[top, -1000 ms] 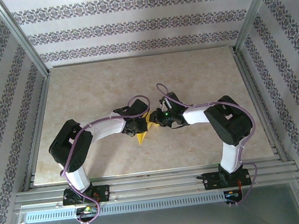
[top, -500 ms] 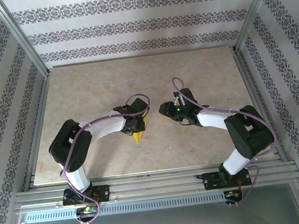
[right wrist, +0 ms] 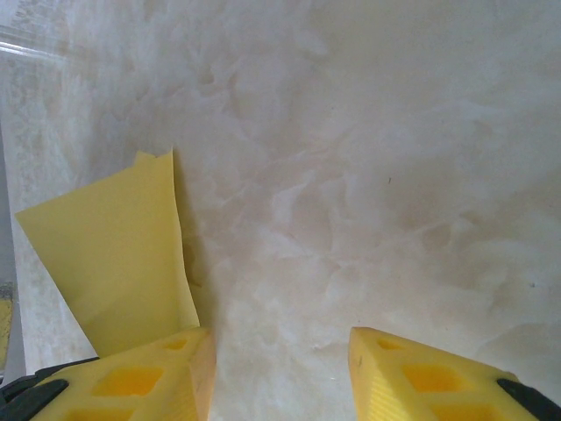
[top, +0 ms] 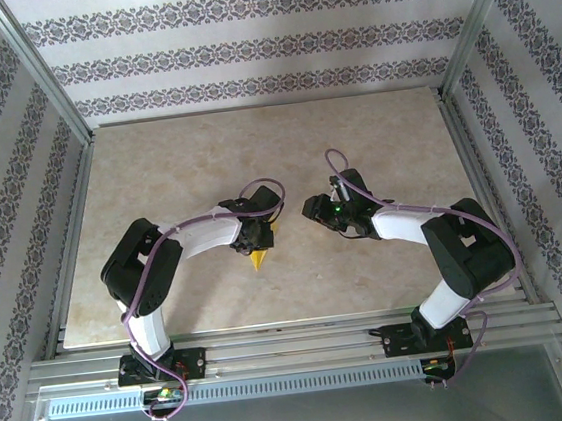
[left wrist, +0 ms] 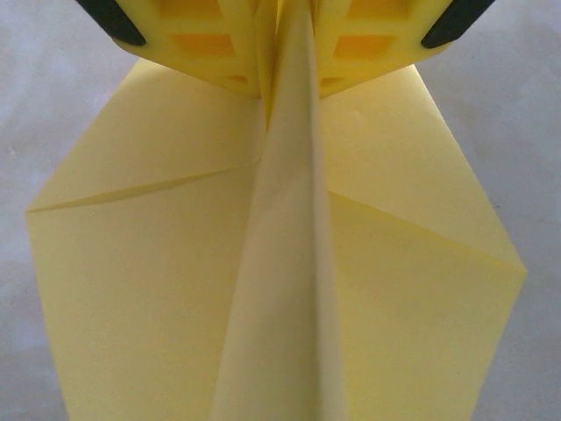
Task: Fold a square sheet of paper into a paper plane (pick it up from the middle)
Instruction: Move the paper plane to the center of the table.
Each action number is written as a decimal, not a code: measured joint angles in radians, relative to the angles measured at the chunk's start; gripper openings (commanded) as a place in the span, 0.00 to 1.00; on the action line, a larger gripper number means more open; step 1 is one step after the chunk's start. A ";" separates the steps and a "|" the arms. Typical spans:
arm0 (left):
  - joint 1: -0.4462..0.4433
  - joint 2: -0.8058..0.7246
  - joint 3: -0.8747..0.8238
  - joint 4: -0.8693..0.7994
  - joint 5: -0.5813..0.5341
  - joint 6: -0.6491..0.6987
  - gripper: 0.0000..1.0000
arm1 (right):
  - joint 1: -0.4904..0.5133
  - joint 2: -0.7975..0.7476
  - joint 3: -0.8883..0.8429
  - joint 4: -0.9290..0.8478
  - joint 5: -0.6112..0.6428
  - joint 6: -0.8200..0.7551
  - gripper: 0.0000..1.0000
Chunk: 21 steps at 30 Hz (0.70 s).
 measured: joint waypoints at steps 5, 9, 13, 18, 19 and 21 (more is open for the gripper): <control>0.000 0.009 0.011 -0.011 0.000 0.000 0.18 | 0.000 0.000 0.000 0.000 0.000 0.000 0.45; 0.000 0.011 0.019 -0.019 0.000 0.000 0.15 | 0.000 0.000 0.000 0.000 0.000 0.000 0.47; 0.000 0.010 0.042 -0.041 -0.001 0.005 0.14 | -0.007 -0.013 0.000 -0.005 0.002 -0.008 0.63; 0.011 -0.025 0.087 -0.052 -0.004 0.025 0.13 | -0.026 -0.092 0.000 -0.061 0.047 -0.085 0.96; 0.019 -0.031 0.101 -0.052 -0.003 0.030 0.13 | -0.029 -0.117 0.000 -0.076 0.066 -0.107 0.98; 0.042 -0.030 0.142 -0.052 -0.002 0.044 0.13 | -0.034 -0.163 0.000 -0.105 0.106 -0.151 0.98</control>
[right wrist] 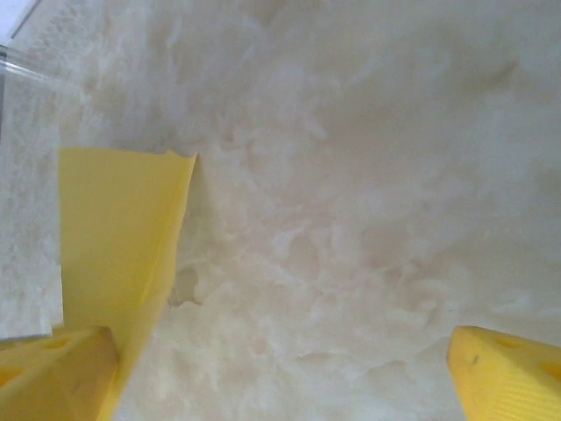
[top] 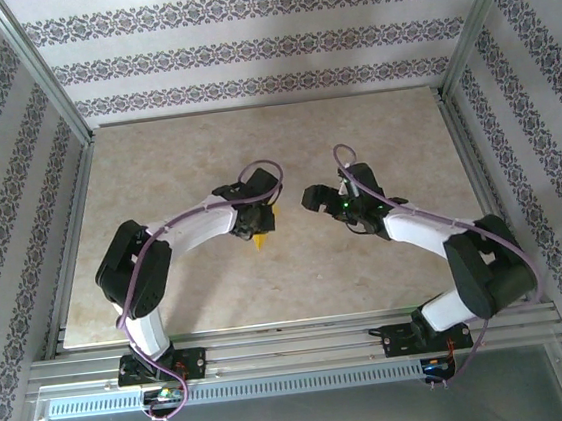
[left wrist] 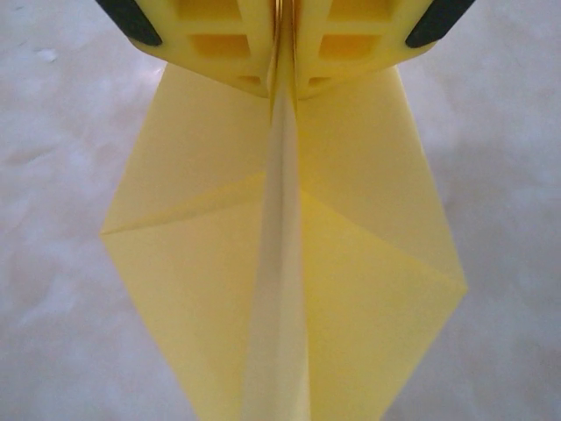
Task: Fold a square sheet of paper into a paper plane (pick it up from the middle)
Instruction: Move the paper plane to the center of the table.
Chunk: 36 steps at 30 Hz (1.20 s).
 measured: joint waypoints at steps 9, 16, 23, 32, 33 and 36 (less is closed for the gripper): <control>0.087 0.190 0.288 -0.005 -0.003 0.066 0.10 | -0.063 -0.135 0.000 -0.099 0.112 -0.145 0.98; 0.103 0.325 0.426 -0.019 -0.010 0.080 0.09 | -0.097 -0.162 -0.018 -0.121 0.116 -0.164 0.98; 0.102 0.372 0.469 -0.022 -0.026 0.076 0.08 | -0.122 -0.170 -0.036 -0.126 0.107 -0.164 0.98; 0.102 0.343 0.334 0.142 -0.042 0.045 0.07 | -0.123 -0.172 -0.047 -0.126 0.093 -0.163 0.98; 0.102 0.334 0.313 0.161 -0.047 0.040 0.08 | -0.123 -0.172 -0.048 -0.125 0.092 -0.163 0.98; 0.102 0.303 0.264 0.209 -0.060 0.022 0.10 | -0.123 -0.173 -0.051 -0.125 0.085 -0.163 0.98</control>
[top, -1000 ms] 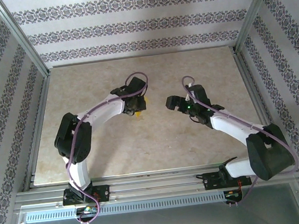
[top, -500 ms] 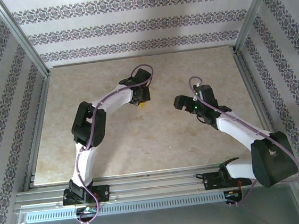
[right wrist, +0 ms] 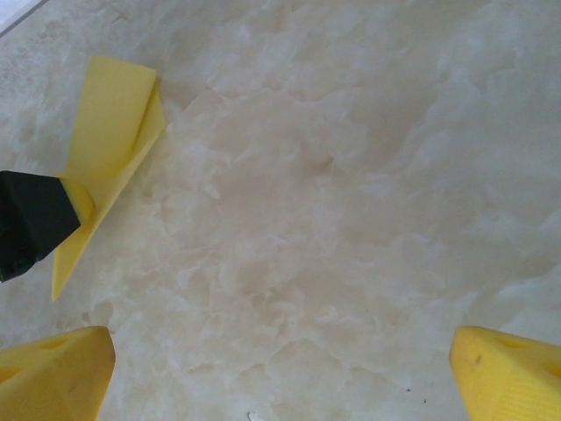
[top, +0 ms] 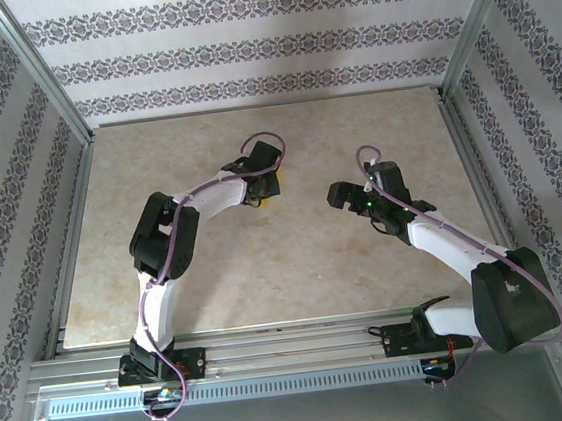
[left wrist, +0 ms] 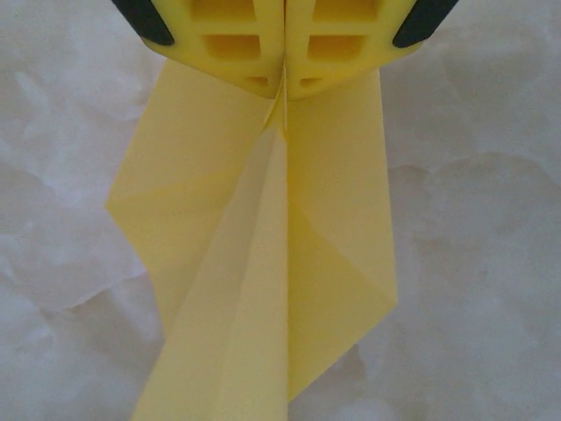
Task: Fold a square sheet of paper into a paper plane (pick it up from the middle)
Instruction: Move the paper plane to the center of the table.
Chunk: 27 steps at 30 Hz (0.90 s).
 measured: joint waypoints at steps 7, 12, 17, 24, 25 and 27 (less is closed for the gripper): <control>0.000 -0.007 -0.003 0.064 -0.026 -0.038 0.24 | 0.000 0.001 0.000 0.001 -0.018 0.003 0.98; 0.000 0.002 0.003 0.060 -0.040 -0.046 0.26 | 0.000 0.005 0.000 0.001 -0.031 0.007 0.98; 0.000 0.043 0.048 0.035 -0.043 -0.045 0.33 | 0.000 0.006 0.000 0.005 -0.034 0.007 0.98; 0.000 0.055 0.062 0.022 -0.016 -0.029 0.38 | 0.000 0.006 0.000 0.009 -0.037 0.008 0.98; 0.000 0.055 0.065 0.019 -0.016 -0.023 0.39 | 0.000 0.007 0.000 0.009 -0.037 0.008 0.98; 0.000 0.055 0.072 0.008 -0.017 -0.010 0.41 | 0.000 0.010 0.000 0.009 -0.037 0.010 0.98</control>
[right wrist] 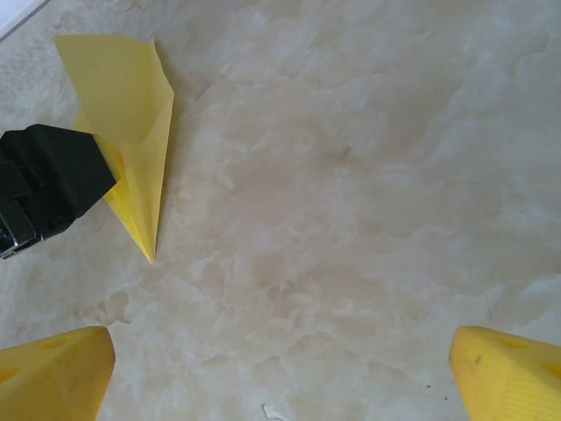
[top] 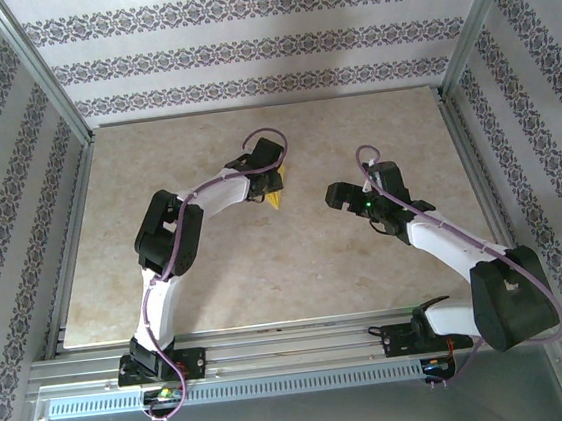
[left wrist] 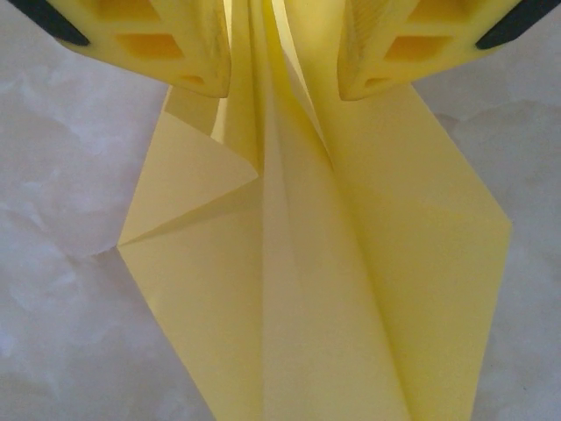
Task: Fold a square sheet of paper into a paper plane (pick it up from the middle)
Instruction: Move the paper plane to the center of the table, then rotate the paper plane at the top-center of the table.
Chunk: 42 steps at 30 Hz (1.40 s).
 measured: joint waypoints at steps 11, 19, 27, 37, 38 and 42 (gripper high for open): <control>0.014 -0.296 -0.081 -0.090 -0.055 0.086 0.63 | -0.006 -0.031 0.020 -0.039 0.057 -0.053 0.98; 0.175 -0.657 -0.389 -0.045 -0.110 0.094 0.92 | -0.047 -0.140 0.050 -0.031 0.261 -0.163 0.98; 0.352 -0.873 -0.764 0.040 -0.120 0.090 0.99 | -0.146 -0.135 0.042 0.005 0.307 -0.200 0.98; 0.420 -0.924 -0.831 0.101 0.003 0.051 0.99 | -0.043 0.316 0.374 -0.082 0.020 -0.127 0.89; 0.425 -0.924 -0.831 0.105 0.017 0.048 0.99 | -0.016 0.360 0.409 -0.084 -0.008 -0.116 0.89; 0.433 -0.924 -0.832 0.118 0.051 0.040 0.99 | 0.097 0.530 0.560 -0.086 -0.120 -0.077 0.86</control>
